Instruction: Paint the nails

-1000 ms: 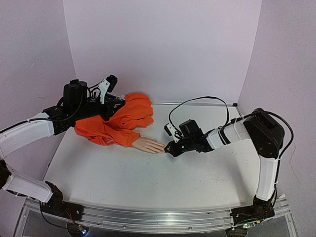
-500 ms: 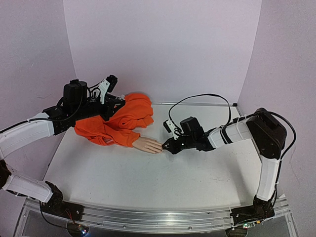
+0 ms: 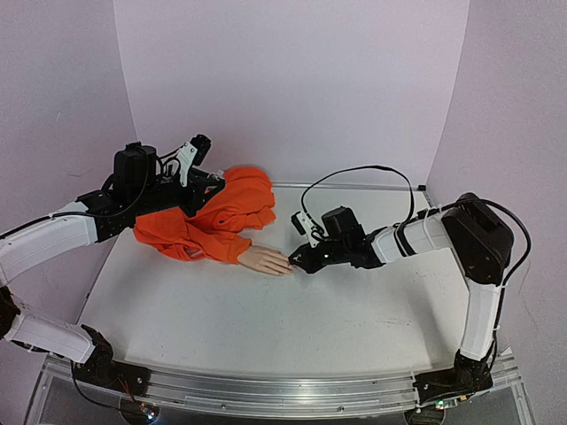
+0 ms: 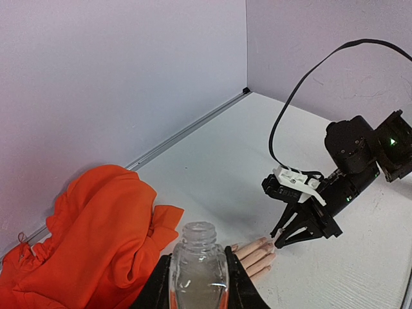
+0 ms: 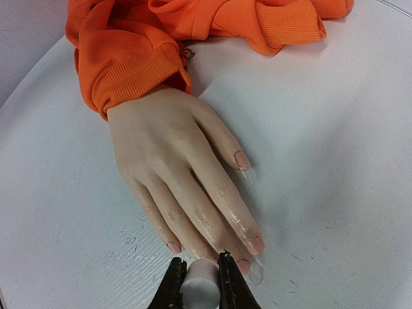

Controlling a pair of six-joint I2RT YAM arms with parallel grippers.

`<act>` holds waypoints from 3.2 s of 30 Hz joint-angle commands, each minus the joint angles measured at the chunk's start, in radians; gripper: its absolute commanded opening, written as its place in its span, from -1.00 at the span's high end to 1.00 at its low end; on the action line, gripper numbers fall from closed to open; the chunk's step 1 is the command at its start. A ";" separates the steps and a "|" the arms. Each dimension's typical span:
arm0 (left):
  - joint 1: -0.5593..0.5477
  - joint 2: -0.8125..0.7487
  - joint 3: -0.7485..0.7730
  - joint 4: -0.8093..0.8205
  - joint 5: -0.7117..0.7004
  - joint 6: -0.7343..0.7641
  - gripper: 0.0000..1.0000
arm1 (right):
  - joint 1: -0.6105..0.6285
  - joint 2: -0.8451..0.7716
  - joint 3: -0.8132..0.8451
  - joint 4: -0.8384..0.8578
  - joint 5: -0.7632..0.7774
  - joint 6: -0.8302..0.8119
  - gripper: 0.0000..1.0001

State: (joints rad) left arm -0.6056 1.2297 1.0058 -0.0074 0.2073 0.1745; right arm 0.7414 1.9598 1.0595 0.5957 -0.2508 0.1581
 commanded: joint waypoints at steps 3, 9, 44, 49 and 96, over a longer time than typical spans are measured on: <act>0.001 -0.028 0.012 0.062 0.011 -0.010 1.00 | 0.006 0.016 0.034 -0.015 -0.001 0.008 1.00; 0.001 -0.026 0.013 0.062 0.012 -0.012 1.00 | 0.006 0.026 0.033 -0.017 -0.001 0.008 1.00; 0.001 -0.030 0.011 0.062 0.011 -0.010 1.00 | 0.009 0.040 0.044 -0.030 0.004 0.012 1.00; 0.002 -0.031 0.011 0.063 0.009 -0.009 1.00 | 0.008 0.037 0.027 -0.042 0.025 0.011 1.00; 0.001 -0.024 0.015 0.062 0.014 -0.012 1.00 | 0.007 -0.070 -0.040 0.021 0.006 0.008 1.00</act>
State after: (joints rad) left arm -0.6060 1.2297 1.0058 -0.0074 0.2073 0.1745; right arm 0.7425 1.9583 1.0191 0.5415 -0.1833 0.1581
